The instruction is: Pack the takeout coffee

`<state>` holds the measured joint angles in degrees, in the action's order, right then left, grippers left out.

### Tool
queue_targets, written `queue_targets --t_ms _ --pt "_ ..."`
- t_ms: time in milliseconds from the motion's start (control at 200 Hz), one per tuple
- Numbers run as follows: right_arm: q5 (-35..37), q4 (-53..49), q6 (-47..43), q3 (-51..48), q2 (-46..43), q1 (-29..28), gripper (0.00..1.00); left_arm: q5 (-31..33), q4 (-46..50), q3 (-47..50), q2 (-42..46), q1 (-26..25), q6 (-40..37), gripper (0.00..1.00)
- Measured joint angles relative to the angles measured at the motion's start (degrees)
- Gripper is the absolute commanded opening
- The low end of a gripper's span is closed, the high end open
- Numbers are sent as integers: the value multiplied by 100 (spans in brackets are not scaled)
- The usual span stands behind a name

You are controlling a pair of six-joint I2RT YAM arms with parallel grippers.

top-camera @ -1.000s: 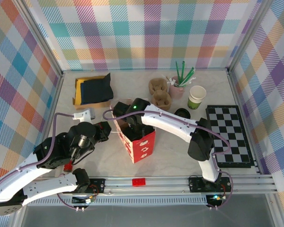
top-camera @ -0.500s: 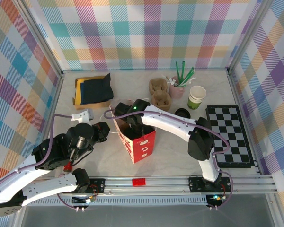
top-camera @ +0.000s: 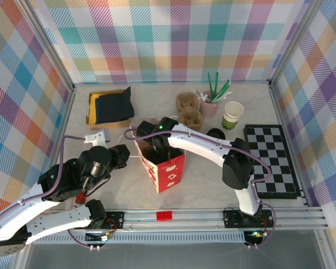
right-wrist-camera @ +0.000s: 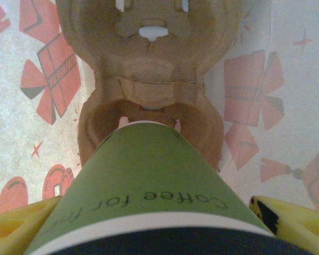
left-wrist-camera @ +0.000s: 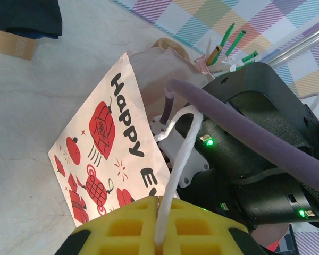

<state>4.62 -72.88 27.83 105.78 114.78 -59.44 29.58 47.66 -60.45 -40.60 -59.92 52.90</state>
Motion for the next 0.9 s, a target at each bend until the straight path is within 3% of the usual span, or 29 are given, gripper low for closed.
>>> queue_targets --t_ms 900 --pt "-61 7 -20 -48 72 116 38 107 20 0 138 0 2 8"
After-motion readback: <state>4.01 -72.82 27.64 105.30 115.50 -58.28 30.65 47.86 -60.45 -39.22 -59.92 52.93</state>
